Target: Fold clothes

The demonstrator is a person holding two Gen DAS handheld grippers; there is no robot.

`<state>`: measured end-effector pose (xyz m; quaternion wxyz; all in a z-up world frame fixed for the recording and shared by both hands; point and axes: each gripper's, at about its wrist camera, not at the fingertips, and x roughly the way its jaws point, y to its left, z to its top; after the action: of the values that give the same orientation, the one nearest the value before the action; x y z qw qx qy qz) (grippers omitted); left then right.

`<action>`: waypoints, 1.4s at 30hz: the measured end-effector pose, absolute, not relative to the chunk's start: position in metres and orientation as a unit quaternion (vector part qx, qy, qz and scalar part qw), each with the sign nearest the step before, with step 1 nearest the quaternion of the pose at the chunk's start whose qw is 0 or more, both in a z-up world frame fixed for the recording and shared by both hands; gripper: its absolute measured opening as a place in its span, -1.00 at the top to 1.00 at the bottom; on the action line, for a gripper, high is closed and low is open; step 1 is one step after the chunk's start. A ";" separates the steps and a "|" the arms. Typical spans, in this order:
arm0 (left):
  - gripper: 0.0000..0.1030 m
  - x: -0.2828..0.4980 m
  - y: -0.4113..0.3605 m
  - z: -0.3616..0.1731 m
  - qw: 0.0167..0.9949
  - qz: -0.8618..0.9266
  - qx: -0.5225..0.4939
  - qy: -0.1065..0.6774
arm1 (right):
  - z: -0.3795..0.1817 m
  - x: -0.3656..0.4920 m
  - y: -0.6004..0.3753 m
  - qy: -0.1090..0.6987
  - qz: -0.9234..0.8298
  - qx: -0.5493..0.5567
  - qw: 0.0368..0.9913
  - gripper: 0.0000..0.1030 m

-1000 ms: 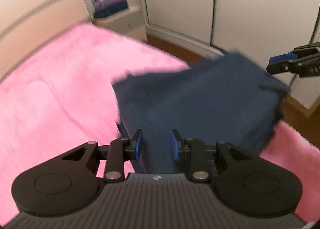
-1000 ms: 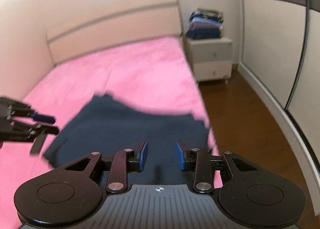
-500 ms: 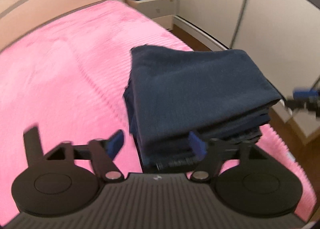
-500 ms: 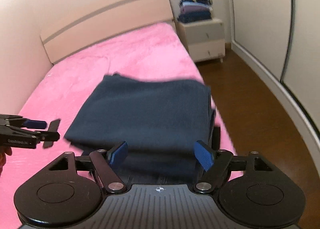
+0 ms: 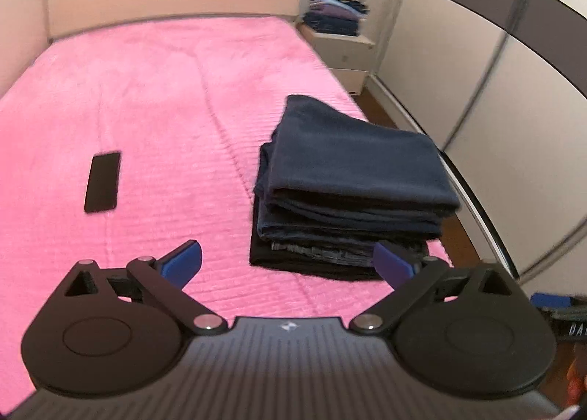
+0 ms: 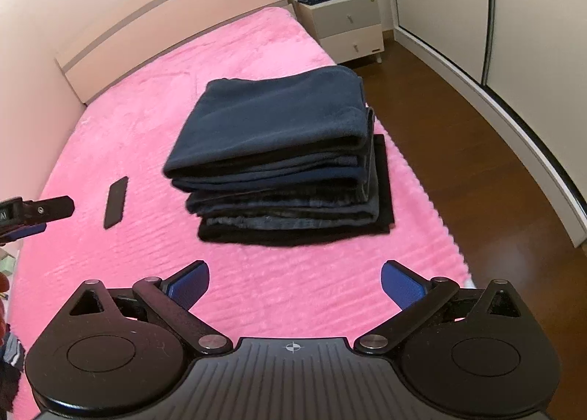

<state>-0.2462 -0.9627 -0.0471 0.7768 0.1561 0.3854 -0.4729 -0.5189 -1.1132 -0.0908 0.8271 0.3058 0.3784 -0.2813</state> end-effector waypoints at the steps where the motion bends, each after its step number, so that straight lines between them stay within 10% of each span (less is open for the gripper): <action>1: -0.91 -0.252 -0.960 -0.045 0.772 -0.482 0.170 0.378 | -0.087 -0.520 -1.105 0.380 -0.279 0.315 0.823 -0.99; 42: -0.95 -0.329 -0.833 0.004 0.781 -0.457 0.205 0.374 | 0.004 -0.554 -0.960 0.383 -0.363 0.203 0.825 -0.99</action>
<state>-0.3288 -0.8325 0.0037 0.7810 0.2048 0.3736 -0.4567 -0.5538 -0.9601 0.0044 0.8248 0.2033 0.3825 -0.3634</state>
